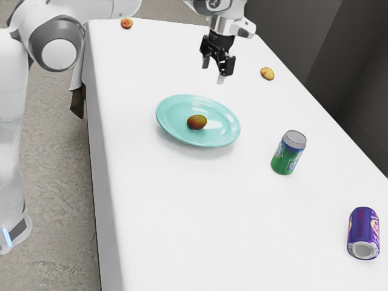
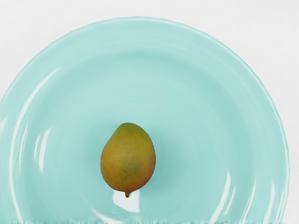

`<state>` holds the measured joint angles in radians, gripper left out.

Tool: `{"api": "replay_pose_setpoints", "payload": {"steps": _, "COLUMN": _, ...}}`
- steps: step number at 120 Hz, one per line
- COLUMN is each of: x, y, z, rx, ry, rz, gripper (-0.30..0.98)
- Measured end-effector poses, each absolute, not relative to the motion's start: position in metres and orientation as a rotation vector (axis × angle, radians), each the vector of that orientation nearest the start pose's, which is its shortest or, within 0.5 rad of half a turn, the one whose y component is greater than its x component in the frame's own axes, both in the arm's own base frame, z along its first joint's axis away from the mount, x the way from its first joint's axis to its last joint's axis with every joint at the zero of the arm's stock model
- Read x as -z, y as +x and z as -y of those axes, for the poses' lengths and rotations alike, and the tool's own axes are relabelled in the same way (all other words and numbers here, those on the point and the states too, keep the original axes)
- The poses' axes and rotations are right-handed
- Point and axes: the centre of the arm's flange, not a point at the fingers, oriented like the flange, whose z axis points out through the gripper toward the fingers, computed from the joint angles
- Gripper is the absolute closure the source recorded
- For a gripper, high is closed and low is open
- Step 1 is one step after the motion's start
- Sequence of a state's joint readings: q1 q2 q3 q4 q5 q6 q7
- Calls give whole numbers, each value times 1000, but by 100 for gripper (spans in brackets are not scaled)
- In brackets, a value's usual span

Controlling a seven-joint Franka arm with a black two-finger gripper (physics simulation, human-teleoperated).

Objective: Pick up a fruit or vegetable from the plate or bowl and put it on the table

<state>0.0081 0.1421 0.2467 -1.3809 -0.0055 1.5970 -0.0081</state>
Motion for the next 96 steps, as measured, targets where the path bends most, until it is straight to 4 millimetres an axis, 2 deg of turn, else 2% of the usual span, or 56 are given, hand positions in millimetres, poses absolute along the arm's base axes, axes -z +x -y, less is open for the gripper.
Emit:
{"api": "replay_pose_setpoints", "payload": {"steps": 16, "x": -621, "y": 588, "z": -139, "rx": 40, "ry": -3082, "rz": 403, "gripper": 0}}
{"api": "replay_pose_setpoints", "payload": {"steps": 43, "x": -563, "y": 591, "z": -140, "rx": -79, "ry": -3116, "rz": 420, "gripper": 0}}
{"api": "replay_pose_setpoints", "payload": {"steps": 56, "x": -546, "y": 590, "z": -140, "rx": -96, "ry": -3120, "rz": 421, "gripper": 0}}
{"api": "replay_pose_setpoints", "payload": {"steps": 71, "x": -533, "y": 584, "z": -139, "rx": -81, "ry": -3123, "rz": 419, "gripper": 0}}
{"api": "replay_pose_setpoints", "payload": {"steps": 96, "x": -530, "y": 583, "z": -154, "rx": -38, "ry": -3099, "rz": 443, "gripper": 0}}
